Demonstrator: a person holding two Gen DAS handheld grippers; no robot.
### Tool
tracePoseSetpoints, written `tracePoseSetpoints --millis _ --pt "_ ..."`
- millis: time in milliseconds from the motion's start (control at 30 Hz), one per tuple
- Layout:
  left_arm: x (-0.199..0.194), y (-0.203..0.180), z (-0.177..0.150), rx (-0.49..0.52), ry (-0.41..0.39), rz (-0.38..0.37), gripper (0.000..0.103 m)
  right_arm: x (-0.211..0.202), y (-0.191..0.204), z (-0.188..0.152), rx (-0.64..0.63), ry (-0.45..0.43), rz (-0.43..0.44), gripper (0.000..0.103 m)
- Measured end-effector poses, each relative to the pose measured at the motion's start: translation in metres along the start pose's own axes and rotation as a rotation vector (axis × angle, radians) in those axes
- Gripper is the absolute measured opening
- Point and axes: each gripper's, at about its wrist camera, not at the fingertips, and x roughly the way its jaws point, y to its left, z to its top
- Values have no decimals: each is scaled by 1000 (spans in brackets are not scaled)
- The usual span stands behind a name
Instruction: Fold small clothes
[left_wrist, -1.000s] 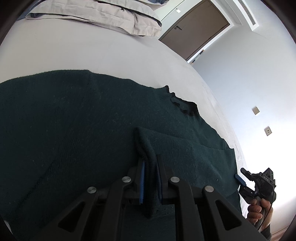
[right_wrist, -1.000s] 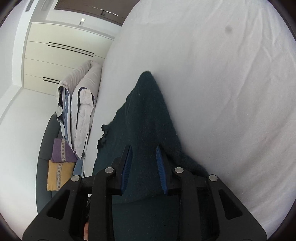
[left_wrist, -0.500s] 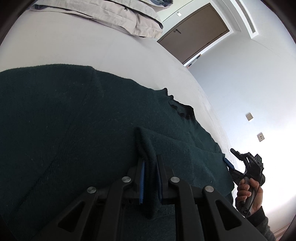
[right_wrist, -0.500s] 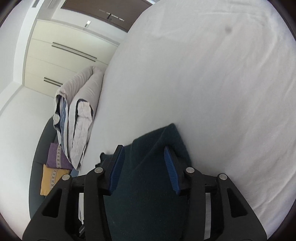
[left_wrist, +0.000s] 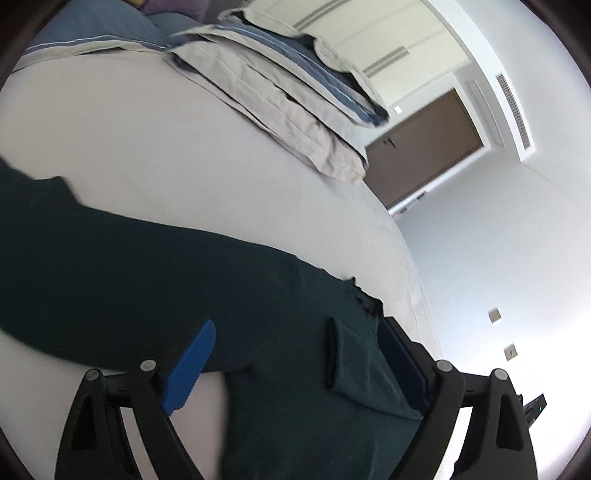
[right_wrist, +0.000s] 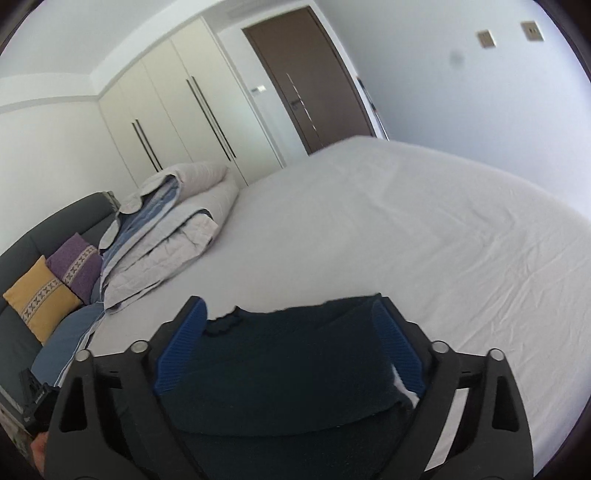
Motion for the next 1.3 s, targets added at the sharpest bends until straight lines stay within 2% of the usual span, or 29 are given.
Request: tracePoseSetpoints --millis 100,200,300,367,467,567,600,667,700,733,767,867,1000,1167,1300 --pt "-53 62 5 -130 -99 85 90 -6 36 -1 -65 -3 54 103" --pt "-98 130 7 -311 -187 155 85 -1 64 -5 -34 88 181 103" --pt "-128 186 5 -507 -270 128 78 5 78 -14 46 161 249 103" --pt "-142 207 8 -586 -315 141 74 7 78 -22 108 199 292 102" --pt "-149 230 12 -684 -367 112 73 13 82 -36 158 238 295 98" --pt "-145 238 19 -710 -392 112 73 12 76 -48 184 271 301 90" --pt "-141 236 23 -698 -394 116 68 12 76 -51 185 283 302 88" --pt "-129 235 33 -685 -371 128 41 14 77 -55 183 297 302 83" --pt "-117 234 38 -693 -349 119 16 14 78 -57 179 302 302 82" --pt "-108 238 41 -709 -318 112 8 13 78 -57 176 306 304 79" --pt "-104 238 42 -718 -304 108 8 13 79 -60 172 311 307 77" --pt "-110 212 45 -620 -310 114 8 11 76 -60 159 326 309 73" --pt "-102 140 51 -395 -269 112 8 16 68 -69 178 362 303 71" --pt "-49 18 28 -82 -146 74 8 20 62 -81 191 400 305 70" --pt "12 -69 -19 161 -31 72 8 25 49 -86 215 439 297 70"
